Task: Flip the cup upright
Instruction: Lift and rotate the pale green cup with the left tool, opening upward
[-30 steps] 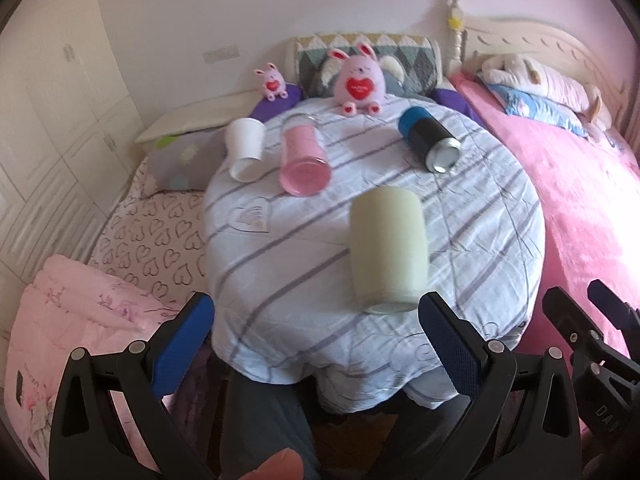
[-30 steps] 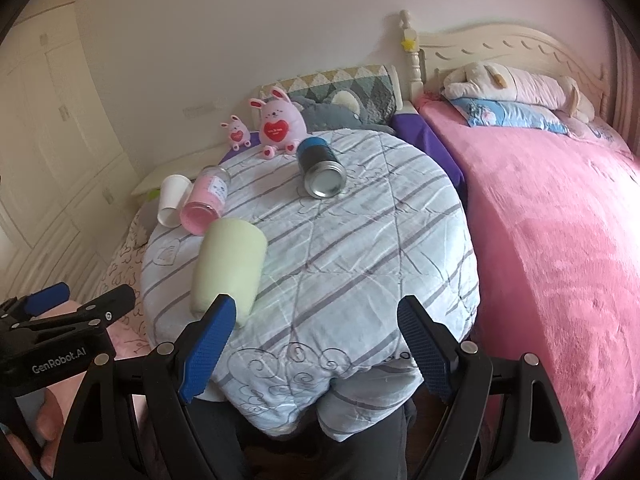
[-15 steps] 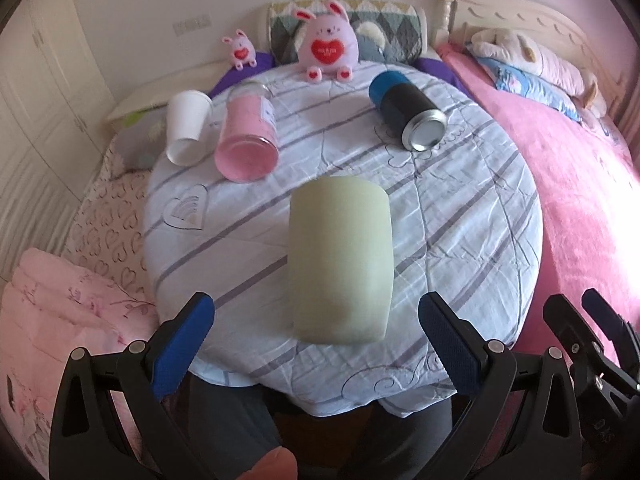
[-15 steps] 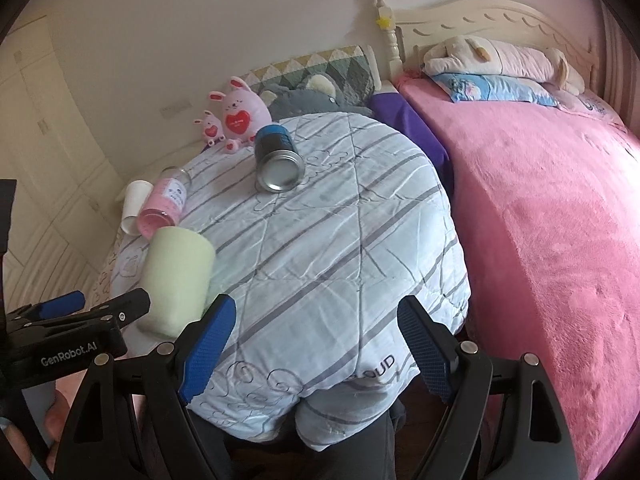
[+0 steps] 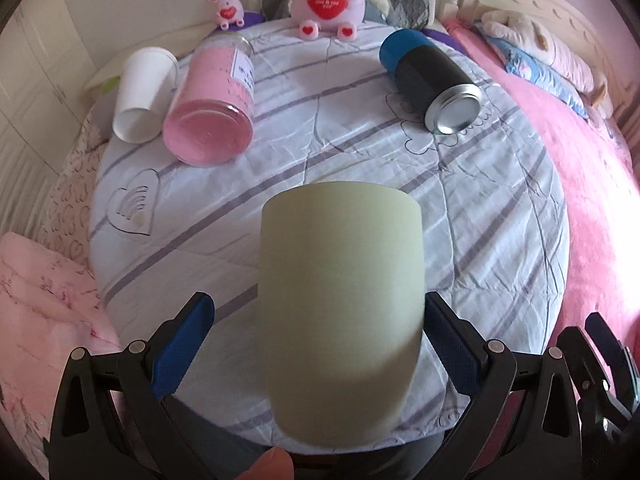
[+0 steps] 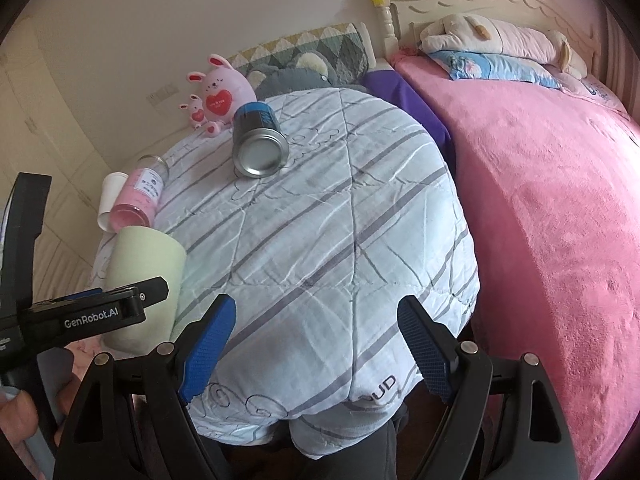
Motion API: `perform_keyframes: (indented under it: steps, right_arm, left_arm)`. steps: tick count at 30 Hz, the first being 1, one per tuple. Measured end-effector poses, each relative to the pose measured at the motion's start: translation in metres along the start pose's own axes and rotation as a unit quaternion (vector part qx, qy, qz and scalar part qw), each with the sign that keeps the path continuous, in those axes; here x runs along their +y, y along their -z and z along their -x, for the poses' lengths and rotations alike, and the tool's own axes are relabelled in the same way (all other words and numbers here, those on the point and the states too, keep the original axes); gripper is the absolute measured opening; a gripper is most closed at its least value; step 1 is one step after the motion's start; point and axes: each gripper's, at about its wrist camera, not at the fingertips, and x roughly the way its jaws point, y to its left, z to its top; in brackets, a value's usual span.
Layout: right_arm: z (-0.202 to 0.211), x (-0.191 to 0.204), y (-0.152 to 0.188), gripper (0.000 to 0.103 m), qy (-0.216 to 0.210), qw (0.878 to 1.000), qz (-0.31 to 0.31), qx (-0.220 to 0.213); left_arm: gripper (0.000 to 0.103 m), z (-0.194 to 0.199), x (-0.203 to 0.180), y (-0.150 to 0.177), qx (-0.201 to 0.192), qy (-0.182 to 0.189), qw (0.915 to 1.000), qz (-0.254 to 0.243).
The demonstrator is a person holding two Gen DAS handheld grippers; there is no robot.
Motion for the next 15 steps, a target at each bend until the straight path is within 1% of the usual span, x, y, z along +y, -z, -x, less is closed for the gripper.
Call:
perform_keyframes:
  steps: [5,11,13,15]
  right_arm:
    - [-0.008,0.004,-0.004,0.084,0.002,1.0,0.002,0.006]
    - [-0.012,0.01,-0.003,0.084,-0.001,1.0,0.008,0.011]
    - [-0.011,0.011,-0.003,0.084,-0.002,1.0,0.01,0.012]
    - [-0.01,0.011,-0.002,0.084,-0.003,1.0,0.011,0.012]
  left_arm:
    - [0.103,-0.011,0.003,-0.003,0.014,0.016,0.9997,0.013]
    - [0.103,-0.012,0.01,0.003,0.016,0.037,0.9985,0.036]
    - [0.1,-0.012,0.01,0.005,0.014,0.045,0.998,0.043]
    - [0.088,-0.014,0.01,0.006,0.015,0.057,0.9972,0.045]
